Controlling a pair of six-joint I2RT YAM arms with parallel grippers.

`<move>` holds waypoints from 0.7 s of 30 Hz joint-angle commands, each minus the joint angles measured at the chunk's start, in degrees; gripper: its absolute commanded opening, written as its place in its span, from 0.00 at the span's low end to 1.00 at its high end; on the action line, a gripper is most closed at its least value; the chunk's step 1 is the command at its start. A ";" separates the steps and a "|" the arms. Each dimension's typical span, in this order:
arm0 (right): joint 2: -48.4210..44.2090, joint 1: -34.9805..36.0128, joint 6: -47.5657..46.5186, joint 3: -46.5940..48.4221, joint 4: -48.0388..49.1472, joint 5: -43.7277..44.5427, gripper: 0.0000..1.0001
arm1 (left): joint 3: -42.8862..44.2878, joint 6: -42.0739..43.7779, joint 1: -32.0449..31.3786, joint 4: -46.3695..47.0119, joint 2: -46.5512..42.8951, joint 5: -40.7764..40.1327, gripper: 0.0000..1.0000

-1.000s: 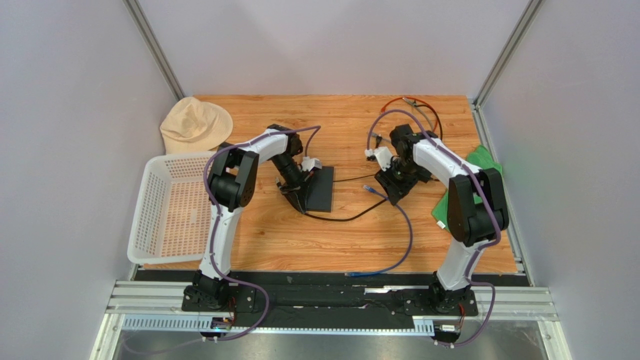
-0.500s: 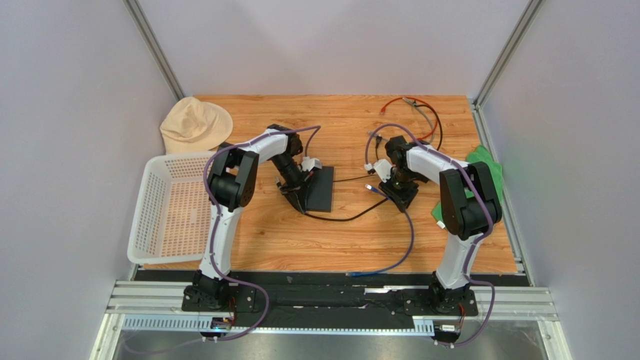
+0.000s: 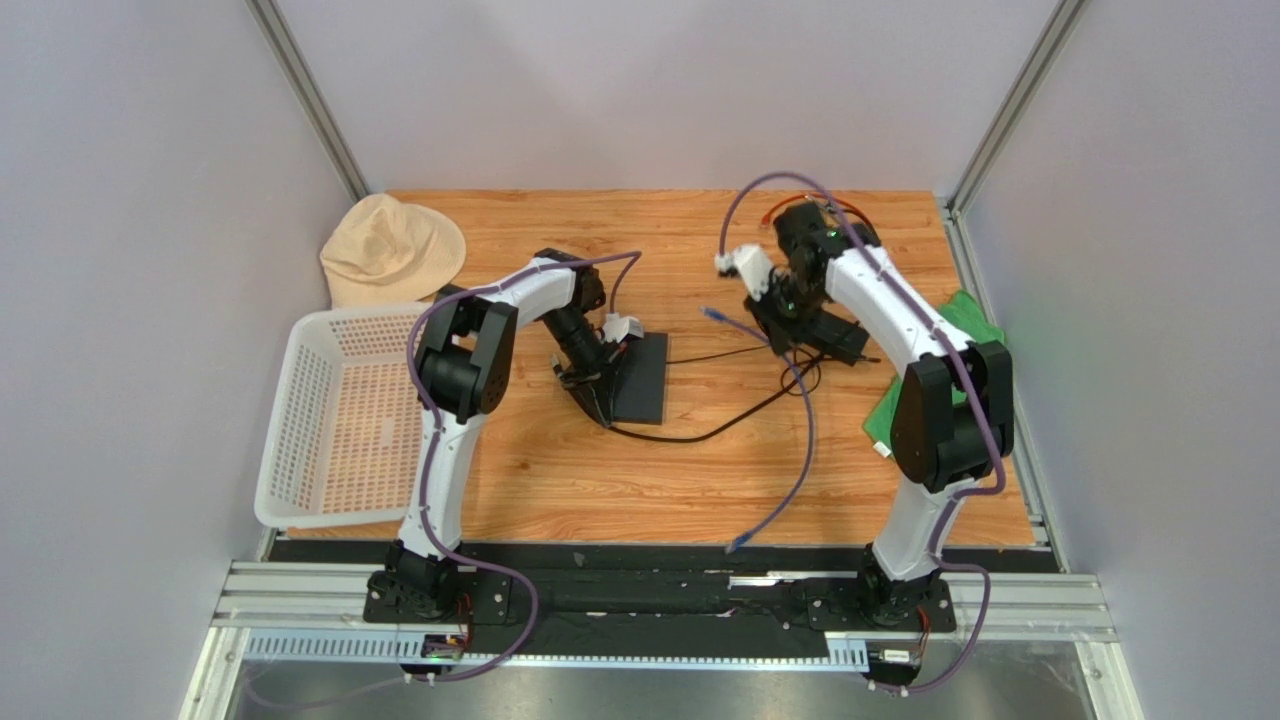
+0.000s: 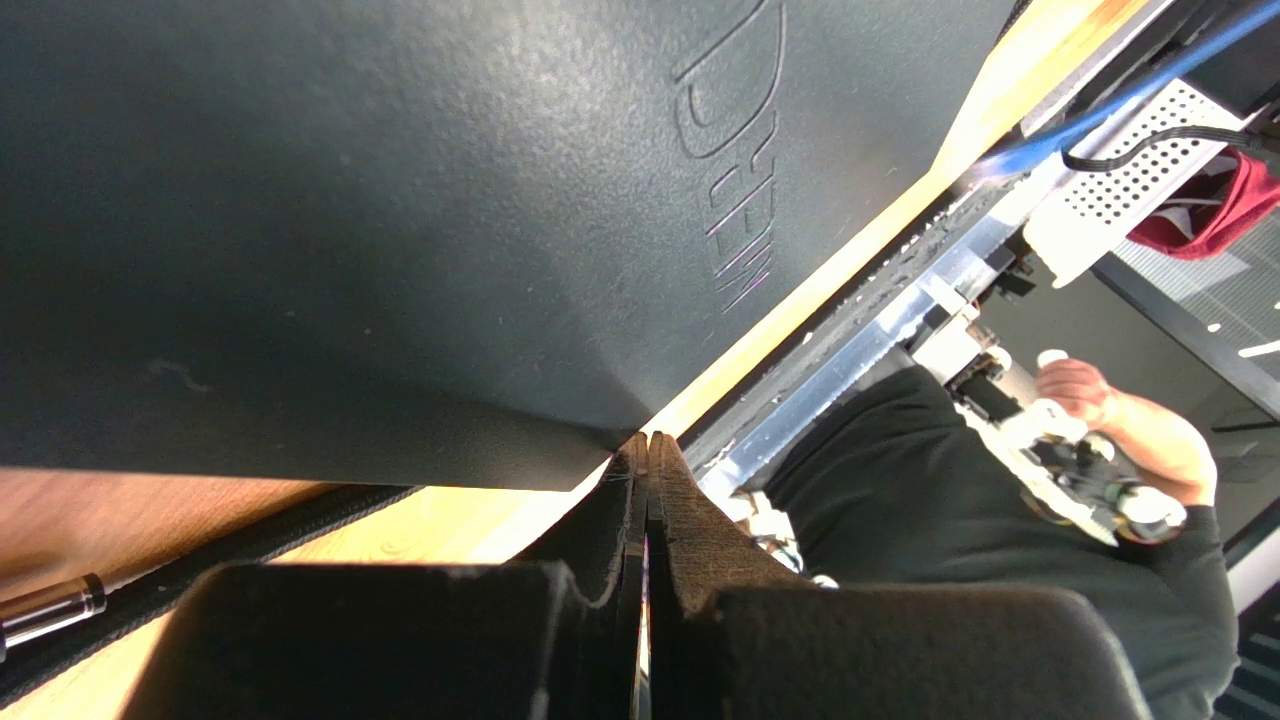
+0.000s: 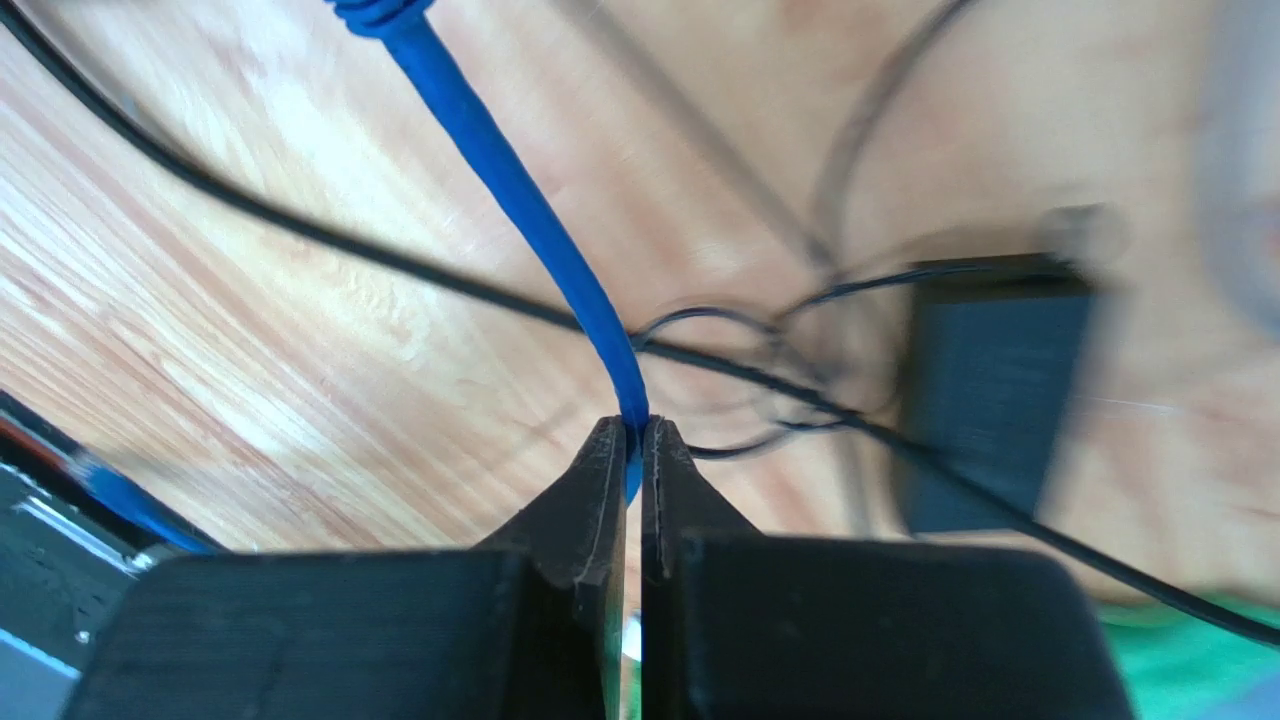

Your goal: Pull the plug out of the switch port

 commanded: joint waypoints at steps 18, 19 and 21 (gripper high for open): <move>26.41 -20.66 28.44 50.56 12.55 9.67 0.34 | -0.73 3.82 1.51 8.64 1.33 -9.86 0.00; 26.77 -20.67 28.36 50.64 12.38 9.77 0.47 | -0.82 3.73 1.51 8.64 1.33 -9.77 0.00; 25.73 -20.58 28.18 50.38 12.46 6.44 0.75 | -0.90 3.91 1.51 8.55 1.07 -9.77 0.00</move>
